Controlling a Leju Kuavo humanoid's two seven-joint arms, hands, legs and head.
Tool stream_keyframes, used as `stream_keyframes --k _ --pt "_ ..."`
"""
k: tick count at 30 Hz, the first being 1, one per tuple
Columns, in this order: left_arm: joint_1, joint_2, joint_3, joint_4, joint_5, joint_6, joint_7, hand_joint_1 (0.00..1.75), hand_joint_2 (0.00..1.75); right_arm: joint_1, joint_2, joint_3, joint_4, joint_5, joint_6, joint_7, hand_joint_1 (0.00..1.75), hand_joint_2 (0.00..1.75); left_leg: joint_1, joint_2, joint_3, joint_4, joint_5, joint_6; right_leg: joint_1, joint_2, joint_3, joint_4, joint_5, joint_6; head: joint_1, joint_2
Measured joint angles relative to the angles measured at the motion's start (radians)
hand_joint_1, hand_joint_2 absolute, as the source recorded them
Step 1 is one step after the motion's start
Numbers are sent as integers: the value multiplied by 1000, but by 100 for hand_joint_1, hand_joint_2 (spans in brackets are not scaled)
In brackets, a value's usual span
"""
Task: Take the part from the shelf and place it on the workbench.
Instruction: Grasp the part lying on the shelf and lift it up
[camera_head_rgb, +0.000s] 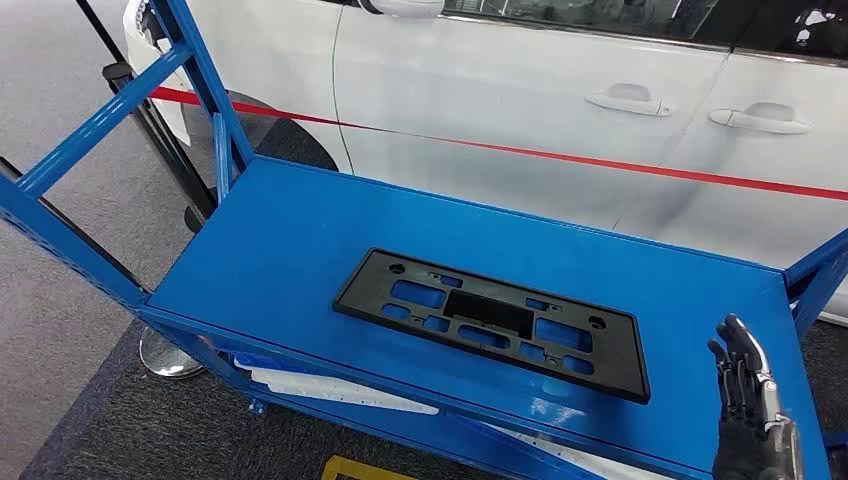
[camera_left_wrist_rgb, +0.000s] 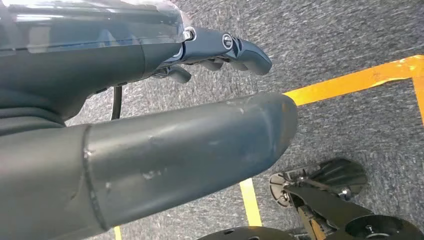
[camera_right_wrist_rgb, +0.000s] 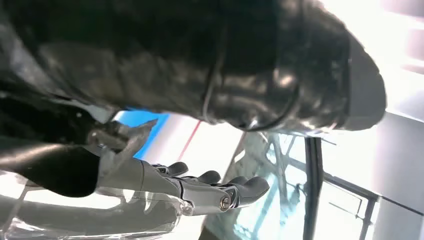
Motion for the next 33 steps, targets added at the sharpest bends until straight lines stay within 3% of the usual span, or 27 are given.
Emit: stream_keyframes --k 6,12,19,32,33 --pt "1 0 -8 0 0 1 -4 0 0 36 -3 -2 -33 84 -19 5 0 0 0 0 0 0 0 0 0 -1 0 0 0 0 0 0" --pt "2 0 -25 1 0 1 -12 0 0 92 -62 32 -70 243 -102 75 0 0 0 0 0 0 0 0 -1 -1 0 0 0 0 0 0" --pt "2 0 -44 2 -1 1 -21 0 0 140 -169 116 -103 411 -194 186 0 0 -1 0 0 0 0 0 -1 -1 0 0 0 0 0 0" --pt "3 0 -72 3 -4 0 -31 0 0 136 -408 360 -107 649 -348 435 0 0 0 0 0 0 0 0 0 -1 0 0 0 0 0 0" --pt "3 0 -74 3 -4 0 -32 0 0 134 -424 377 -107 664 -358 451 0 44 0 0 -1 0 0 0 0 -1 0 0 0 0 0 0"
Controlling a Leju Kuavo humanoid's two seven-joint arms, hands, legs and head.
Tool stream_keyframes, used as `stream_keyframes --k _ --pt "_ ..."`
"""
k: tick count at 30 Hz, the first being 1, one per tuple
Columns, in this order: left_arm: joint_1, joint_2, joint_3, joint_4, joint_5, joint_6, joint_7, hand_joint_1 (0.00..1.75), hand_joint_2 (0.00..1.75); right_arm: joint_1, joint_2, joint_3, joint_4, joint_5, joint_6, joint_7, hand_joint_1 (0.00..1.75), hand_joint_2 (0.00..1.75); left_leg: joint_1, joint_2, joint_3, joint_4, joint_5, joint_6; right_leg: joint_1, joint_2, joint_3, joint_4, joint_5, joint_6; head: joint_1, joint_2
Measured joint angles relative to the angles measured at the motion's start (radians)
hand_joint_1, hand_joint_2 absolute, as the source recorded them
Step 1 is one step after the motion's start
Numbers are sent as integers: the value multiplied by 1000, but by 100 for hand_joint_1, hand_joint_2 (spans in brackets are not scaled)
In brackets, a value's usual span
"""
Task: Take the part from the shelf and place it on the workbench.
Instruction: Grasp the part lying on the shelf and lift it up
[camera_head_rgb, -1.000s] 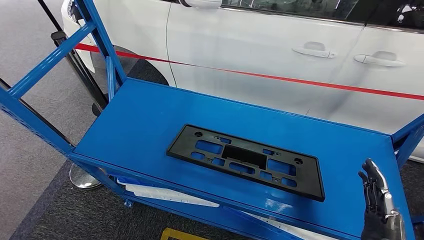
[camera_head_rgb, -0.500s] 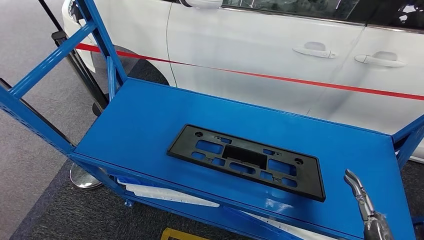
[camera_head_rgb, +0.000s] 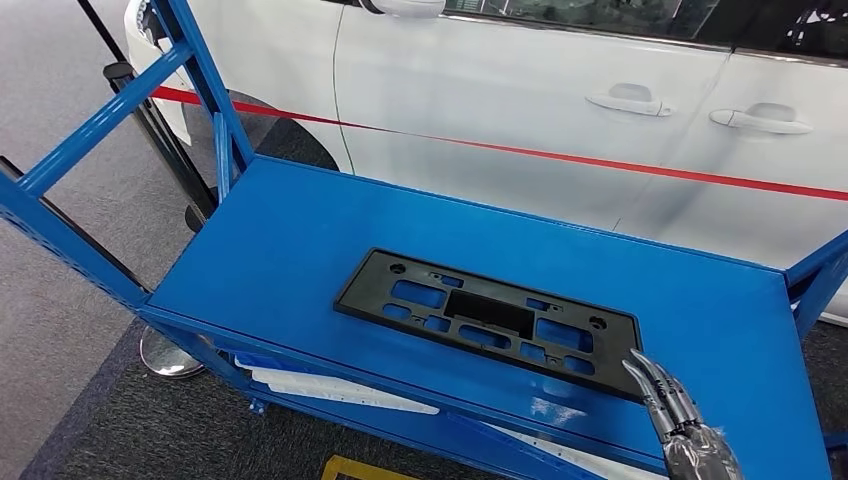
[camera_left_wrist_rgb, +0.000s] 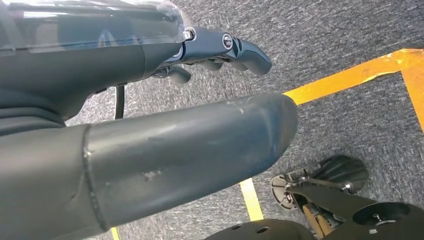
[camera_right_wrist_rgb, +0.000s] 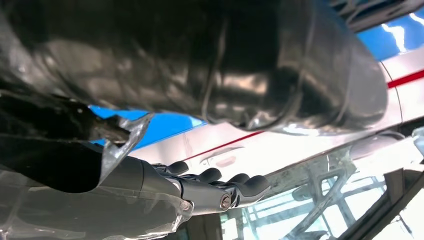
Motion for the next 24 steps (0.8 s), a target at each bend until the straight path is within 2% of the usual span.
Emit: stream_keyframes --k 3,17,20,24 --pt "0 0 -6 1 -1 -3 -3 0 0 -10 -50 58 1 44 -33 54 0 175 0 0 0 0 0 0 0 0 0 0 0 0 0 0" --pt "1 0 -41 9 -5 -7 -4 0 0 -143 -278 398 81 195 -229 279 0 175 0 -1 0 0 0 0 0 -1 0 0 0 0 0 0" --pt "1 0 -50 10 -7 -7 -4 0 0 -193 -306 474 123 212 -276 314 0 175 0 -1 0 0 0 0 0 -1 0 0 0 0 0 0" --pt "1 0 -59 11 -11 -7 -4 0 0 -258 -312 556 192 217 -333 328 0 175 0 -1 0 0 0 0 0 -1 0 0 0 0 0 0"
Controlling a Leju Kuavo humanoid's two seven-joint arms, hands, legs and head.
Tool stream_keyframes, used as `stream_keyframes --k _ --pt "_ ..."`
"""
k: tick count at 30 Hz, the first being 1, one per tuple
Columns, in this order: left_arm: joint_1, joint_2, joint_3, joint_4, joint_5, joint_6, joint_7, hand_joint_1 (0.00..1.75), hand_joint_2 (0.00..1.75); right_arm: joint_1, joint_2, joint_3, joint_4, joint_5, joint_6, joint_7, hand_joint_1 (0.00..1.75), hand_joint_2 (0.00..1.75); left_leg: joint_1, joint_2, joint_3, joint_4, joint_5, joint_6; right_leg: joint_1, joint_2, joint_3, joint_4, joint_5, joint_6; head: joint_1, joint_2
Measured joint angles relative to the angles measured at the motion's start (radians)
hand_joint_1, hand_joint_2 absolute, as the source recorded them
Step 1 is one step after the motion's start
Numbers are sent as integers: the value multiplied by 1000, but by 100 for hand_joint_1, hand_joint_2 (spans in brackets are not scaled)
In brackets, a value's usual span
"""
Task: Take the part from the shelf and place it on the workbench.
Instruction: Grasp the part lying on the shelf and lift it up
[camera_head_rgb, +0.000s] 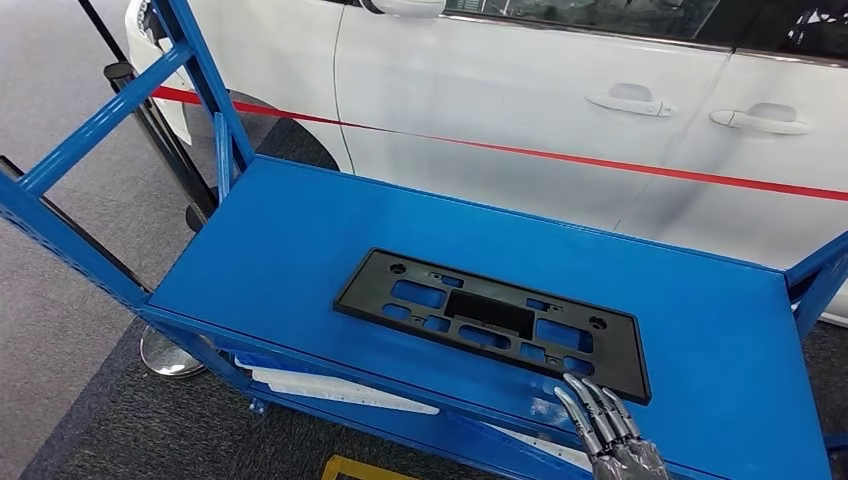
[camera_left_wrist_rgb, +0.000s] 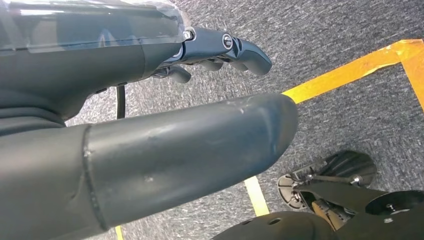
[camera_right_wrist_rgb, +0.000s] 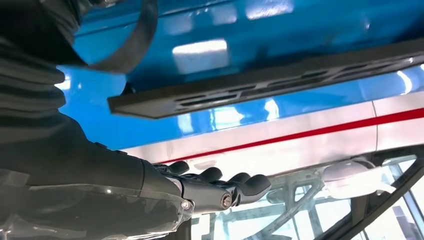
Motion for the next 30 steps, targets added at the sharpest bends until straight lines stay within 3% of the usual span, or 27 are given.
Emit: stream_keyframes --k 6,19,30 --pt "-2 0 -10 0 -1 -2 1 0 0 -79 32 61 118 -37 -60 -73 0 175 0 0 0 0 0 0 0 1 0 0 0 0 0 0" --pt "-2 0 -25 1 -4 -5 10 0 0 -156 213 27 306 -97 -41 -267 0 175 0 0 0 0 0 0 1 0 0 0 0 0 0 0" --pt "-2 0 -31 1 -4 -5 11 0 0 -169 261 7 353 -106 -34 -285 0 175 0 0 0 0 0 0 0 0 0 0 0 0 0 0"
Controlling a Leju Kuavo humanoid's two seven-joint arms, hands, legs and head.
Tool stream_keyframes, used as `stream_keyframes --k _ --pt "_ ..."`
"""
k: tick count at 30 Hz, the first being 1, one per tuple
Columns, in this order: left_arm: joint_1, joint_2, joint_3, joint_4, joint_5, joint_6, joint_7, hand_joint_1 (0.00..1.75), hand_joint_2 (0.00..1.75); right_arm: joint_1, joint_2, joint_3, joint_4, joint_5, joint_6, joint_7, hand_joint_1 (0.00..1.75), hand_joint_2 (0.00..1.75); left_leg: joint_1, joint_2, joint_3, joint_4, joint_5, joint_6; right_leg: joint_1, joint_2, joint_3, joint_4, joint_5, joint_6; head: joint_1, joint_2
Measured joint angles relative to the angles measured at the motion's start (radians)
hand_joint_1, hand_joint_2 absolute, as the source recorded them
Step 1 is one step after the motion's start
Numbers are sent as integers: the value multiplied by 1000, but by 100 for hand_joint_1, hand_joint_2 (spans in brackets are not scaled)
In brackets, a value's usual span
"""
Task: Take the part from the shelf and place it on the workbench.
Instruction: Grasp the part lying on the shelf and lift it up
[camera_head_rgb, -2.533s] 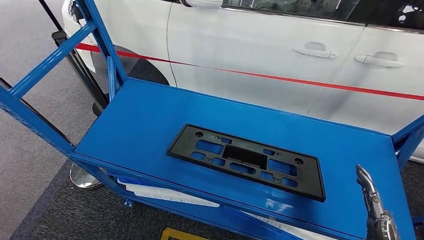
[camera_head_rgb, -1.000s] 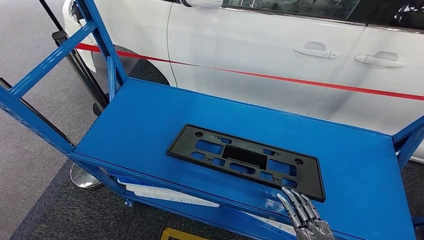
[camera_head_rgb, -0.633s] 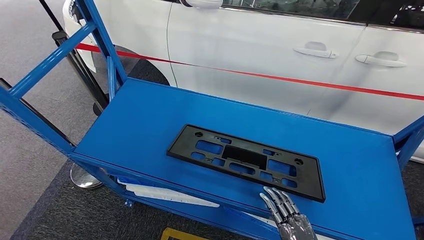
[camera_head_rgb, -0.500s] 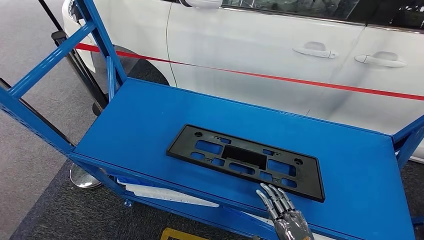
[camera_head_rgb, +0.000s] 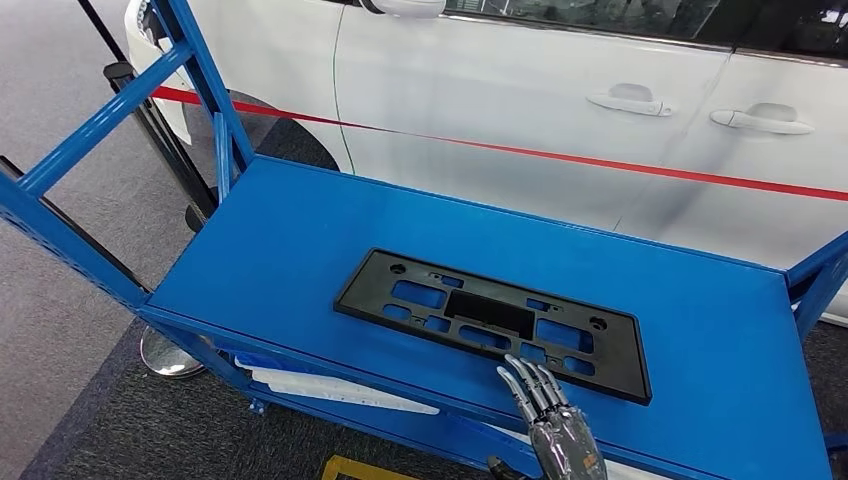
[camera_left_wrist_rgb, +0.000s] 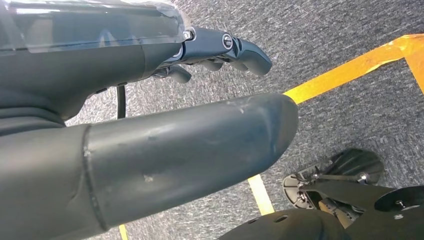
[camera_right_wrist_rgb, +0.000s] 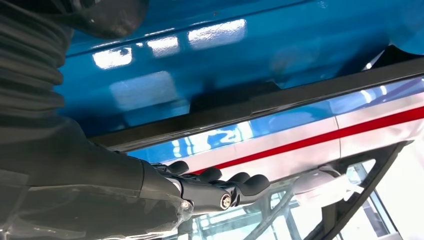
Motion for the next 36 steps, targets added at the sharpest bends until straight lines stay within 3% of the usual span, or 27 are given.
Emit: stream_keyframes --k 9,26,36 --pt "0 0 -1 0 0 0 1 0 0 -3 29 -19 19 -5 18 -41 0 175 0 0 0 0 0 0 0 0 0 0 0 0 0 0" --pt "-1 0 -9 0 -2 -7 3 0 0 -70 150 -69 75 2 77 -130 0 175 0 0 0 0 0 0 0 0 0 0 0 0 0 0" --pt "-13 0 -19 0 -21 -16 15 0 0 -194 212 -107 180 68 92 -113 0 175 0 0 0 0 2 0 0 0 0 1 0 0 0 0"
